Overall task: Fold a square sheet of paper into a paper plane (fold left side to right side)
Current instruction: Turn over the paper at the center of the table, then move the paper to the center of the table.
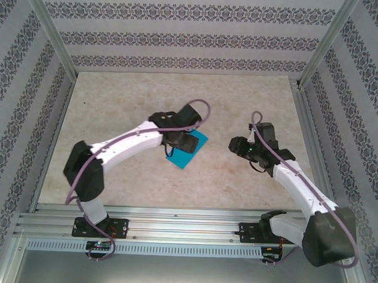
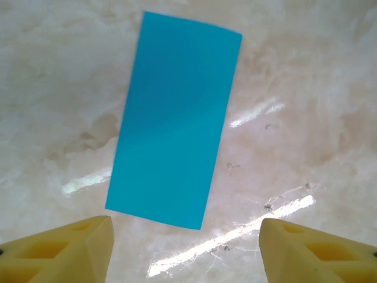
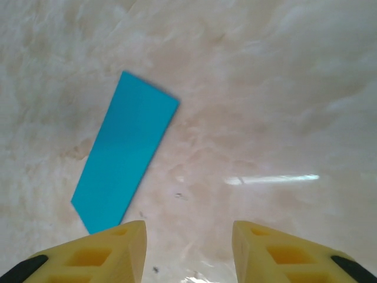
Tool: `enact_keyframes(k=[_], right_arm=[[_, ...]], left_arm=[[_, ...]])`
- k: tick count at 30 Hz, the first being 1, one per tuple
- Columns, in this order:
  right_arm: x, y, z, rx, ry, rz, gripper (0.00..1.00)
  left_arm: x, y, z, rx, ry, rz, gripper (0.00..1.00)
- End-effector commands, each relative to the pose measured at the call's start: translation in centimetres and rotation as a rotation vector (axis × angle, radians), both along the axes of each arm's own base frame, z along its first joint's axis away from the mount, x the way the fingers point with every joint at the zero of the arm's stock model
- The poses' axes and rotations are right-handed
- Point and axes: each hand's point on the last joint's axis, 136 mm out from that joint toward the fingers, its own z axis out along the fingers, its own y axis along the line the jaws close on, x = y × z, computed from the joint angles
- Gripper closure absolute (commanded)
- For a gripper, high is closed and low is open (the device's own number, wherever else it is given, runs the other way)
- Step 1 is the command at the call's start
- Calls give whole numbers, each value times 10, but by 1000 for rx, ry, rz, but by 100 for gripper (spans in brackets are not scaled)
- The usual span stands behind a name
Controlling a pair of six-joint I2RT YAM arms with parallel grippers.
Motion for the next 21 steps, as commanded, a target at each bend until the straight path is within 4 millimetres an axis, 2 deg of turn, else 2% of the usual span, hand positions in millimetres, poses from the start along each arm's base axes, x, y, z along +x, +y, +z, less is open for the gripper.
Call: enact_keyframes(k=[1,5,8,12,16,21], right_arm=[[24,51,11,121,-64,31,57],[41,87,-10,89,-30,64,58],[54,107,-26,100,-10,82,58],[68,126,-45,93,23,111,59],[76,123,-64,35,49,104,60],[74,112,-83,-37,88,97,60]], left_arm=[[8,0,3,-290,6,44,27],[8,21,-1,-453,29,104,21],[11,27,-14,-536,77,132,21],[15,28,-33,-541,129,144,20],[21,25,-46,-528,159,145,21],[28,26,-64,-477,193,162,20]])
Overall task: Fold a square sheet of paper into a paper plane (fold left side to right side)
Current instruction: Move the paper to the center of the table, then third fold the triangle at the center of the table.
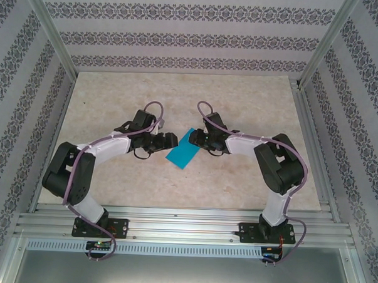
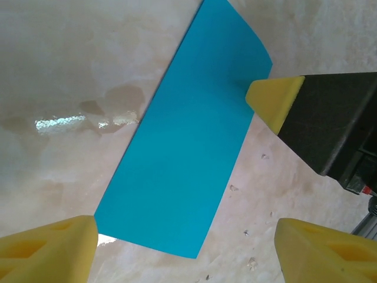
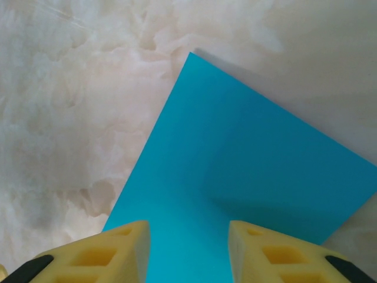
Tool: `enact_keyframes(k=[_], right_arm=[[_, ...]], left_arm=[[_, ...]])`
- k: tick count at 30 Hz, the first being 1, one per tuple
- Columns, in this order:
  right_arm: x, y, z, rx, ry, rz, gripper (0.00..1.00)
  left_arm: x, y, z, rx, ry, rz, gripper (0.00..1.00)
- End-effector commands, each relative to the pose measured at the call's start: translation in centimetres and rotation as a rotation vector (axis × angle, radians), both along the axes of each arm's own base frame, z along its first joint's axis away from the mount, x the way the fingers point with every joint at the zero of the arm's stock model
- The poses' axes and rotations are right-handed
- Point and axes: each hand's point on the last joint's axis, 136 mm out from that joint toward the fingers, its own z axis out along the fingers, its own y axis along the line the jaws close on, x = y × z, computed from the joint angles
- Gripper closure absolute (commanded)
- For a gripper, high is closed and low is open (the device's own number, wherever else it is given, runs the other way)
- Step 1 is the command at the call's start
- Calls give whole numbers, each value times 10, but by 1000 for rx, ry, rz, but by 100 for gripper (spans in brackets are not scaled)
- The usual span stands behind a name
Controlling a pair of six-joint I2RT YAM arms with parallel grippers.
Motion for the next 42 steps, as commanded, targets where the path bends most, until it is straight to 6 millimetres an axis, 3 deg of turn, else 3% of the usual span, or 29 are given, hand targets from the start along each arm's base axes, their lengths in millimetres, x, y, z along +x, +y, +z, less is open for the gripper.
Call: enact_keyframes(k=[1,9,20,32,37,42], right_arm=[[5,-7,-7,-60,-7,-1,60],[-2,-20,-28,-76,47,1,62],[-10,-17,-32,-72,71,88,63],[-11,-17,-33,-66,77,93,63],[-12,-16,-33,-60,77,97,63],[-10,-14,-29,-42,66,109,63]], left_arm=[[17,-4,8,-16,-35,0,20],[24,-16,-10,-18,18,-41,25],[16,-39,-35,21,96,-140,28],[1,-44,-52,141,138,-205,30],[-5,-50,-53,130,145,-228,31],[-8,-65,-41,19,138,-241,33]])
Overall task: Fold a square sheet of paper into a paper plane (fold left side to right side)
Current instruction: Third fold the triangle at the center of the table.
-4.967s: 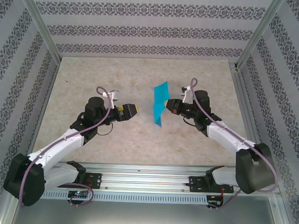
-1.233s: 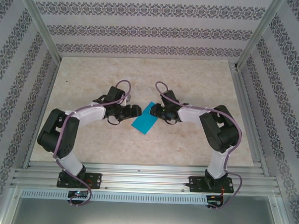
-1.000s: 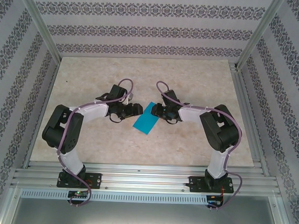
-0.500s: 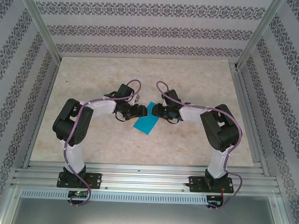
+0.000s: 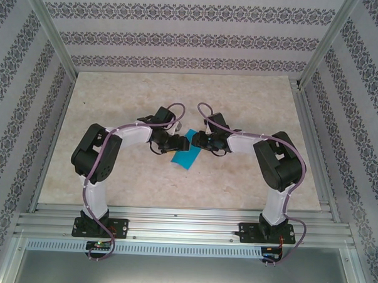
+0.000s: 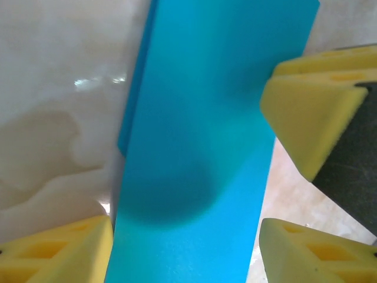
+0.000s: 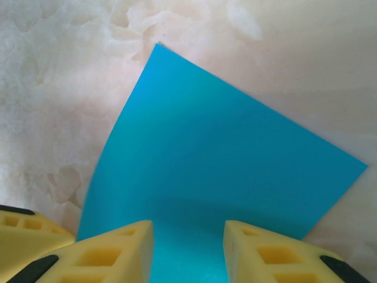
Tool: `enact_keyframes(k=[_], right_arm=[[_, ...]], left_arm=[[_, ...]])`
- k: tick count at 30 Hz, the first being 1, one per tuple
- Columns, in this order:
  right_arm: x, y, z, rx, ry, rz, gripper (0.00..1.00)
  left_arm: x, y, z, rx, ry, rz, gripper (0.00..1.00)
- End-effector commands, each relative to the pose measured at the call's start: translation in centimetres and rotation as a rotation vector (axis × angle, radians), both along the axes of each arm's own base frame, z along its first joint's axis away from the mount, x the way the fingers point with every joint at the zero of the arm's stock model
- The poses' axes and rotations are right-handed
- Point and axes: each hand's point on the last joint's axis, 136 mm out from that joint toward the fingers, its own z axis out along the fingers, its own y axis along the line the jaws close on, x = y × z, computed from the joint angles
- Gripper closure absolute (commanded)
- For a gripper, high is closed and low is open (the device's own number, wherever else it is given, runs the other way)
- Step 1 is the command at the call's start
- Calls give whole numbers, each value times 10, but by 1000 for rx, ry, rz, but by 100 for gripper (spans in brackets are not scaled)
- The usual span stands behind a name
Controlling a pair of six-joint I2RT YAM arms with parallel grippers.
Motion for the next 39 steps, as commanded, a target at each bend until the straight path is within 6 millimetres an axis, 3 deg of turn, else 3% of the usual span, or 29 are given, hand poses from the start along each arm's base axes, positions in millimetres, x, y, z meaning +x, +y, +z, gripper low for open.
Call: enact_keyframes(k=[1,14,18,25,28,33,39], right_arm=[[-6,-4,-14,-11,45,22,63],[-5,-5,-7,27,24,29,61],[0,-12,9,53,-23,19,60],[3,-28,39,57,-126,32,49],[1,-32,41,49,-122,36,48],[-10,-36,42,26,-120,40,49],[-41,-42,60,-3,-238,77,52]], left_arm=[[-13,-15,4,-76,27,-37,34],[-5,-27,21,-159,2,-22,39],[-3,-27,25,-156,-9,-11,44],[-3,-30,25,-188,-4,-7,46],[-2,-33,23,-196,1,-5,46],[-1,-33,18,-183,2,-1,47],[3,-35,20,-196,-3,14,63]])
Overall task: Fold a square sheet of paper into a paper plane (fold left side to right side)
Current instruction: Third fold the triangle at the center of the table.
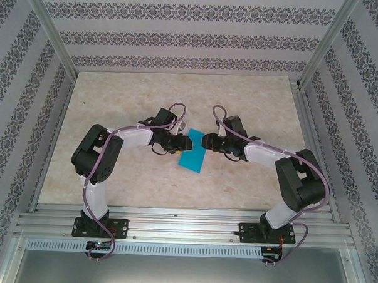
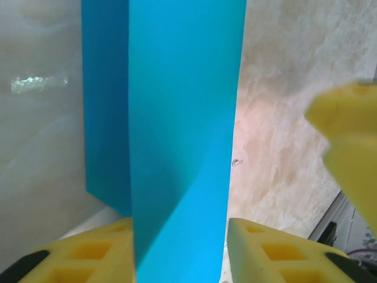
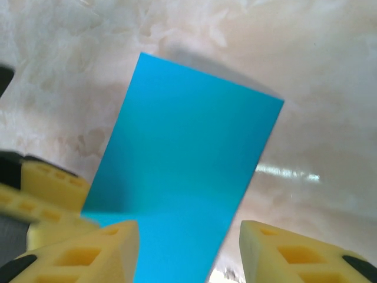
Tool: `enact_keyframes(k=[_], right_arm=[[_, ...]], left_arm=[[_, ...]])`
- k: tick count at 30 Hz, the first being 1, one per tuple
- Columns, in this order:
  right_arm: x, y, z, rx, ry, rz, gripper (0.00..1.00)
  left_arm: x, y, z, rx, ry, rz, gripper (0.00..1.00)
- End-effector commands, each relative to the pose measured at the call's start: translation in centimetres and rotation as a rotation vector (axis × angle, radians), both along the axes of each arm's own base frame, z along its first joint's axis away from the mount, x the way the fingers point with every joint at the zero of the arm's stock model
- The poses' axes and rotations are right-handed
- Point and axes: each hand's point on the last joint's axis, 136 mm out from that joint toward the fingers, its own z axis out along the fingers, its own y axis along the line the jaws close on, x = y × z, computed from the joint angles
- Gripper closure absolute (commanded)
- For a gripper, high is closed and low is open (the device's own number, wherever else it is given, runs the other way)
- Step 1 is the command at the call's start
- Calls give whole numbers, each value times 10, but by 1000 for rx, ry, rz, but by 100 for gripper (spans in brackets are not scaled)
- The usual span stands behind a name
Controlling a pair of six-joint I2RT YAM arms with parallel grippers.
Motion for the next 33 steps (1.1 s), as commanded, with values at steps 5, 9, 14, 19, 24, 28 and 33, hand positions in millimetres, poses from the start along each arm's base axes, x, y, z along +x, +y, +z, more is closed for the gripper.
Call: enact_keyframes(k=[5,9,14,19,24,28,33], right_arm=[[-48,19,23,-137,-264,160,52],[-78,35,29,-266,-505,289,45],[-94,53,27,-412,-692,429,33],[-93,75,11,-558,-741,534,30],[-83,87,1,-639,-741,543,30],[-77,88,0,-666,-741,512,36],[-80,89,5,-634,-737,511,68]], left_arm=[[2,-11,7,-43,-19,0,80],[0,-12,7,-39,-10,4,88],[-2,-13,9,-35,-5,7,91],[-3,-15,10,-35,0,9,92],[-4,-15,12,-32,-2,7,92],[-4,-14,14,-27,-5,5,92],[-5,-9,11,9,-12,6,89]])
